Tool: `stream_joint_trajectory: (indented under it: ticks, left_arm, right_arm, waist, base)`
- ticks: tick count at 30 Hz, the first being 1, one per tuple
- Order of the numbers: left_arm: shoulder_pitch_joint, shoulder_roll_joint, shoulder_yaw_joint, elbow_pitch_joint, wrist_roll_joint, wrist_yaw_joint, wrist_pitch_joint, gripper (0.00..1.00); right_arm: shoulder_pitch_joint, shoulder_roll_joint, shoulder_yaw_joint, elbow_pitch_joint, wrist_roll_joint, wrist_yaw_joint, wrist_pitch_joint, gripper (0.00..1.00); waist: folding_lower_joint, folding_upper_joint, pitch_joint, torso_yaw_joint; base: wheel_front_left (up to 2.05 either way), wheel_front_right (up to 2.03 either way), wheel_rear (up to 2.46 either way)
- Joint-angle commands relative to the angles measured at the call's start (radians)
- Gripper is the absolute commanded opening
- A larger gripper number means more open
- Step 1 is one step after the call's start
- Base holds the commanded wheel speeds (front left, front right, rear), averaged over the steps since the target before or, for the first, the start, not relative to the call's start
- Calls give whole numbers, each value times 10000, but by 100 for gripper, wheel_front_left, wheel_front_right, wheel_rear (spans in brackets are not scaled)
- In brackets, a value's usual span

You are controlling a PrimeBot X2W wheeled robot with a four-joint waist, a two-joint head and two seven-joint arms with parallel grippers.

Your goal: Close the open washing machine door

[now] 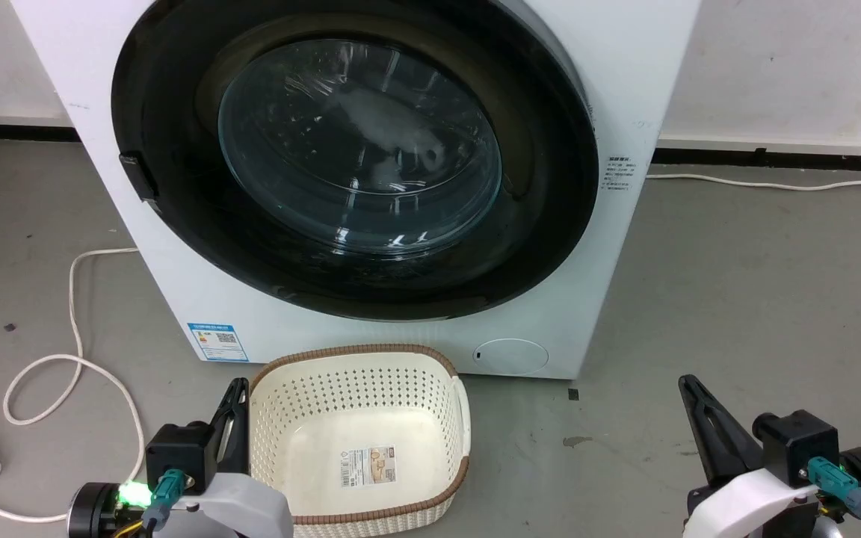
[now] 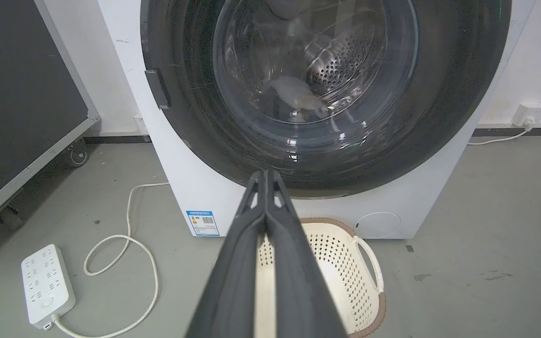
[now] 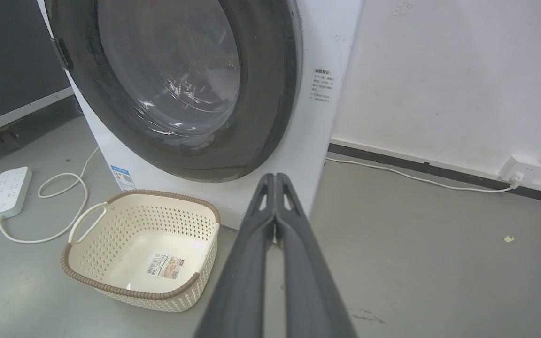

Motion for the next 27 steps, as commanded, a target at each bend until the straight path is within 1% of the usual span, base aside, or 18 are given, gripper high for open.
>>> stream_joint_trajectory:
  ticks: [1, 27]
  left_arm:
    - [-147, 1, 9, -43, 18, 28, 3, 0]
    - [-147, 1, 9, -43, 18, 28, 3, 0]
  right_arm:
    - [-135, 49, -3, -51, -49, 8, 5, 0]
    - [-135, 49, -3, -51, -49, 8, 5, 0]
  waist:
    - [0, 0, 0, 0]
    - [0, 0, 0, 0]
  base:
    - [0, 0, 0]
    - [0, 0, 0]
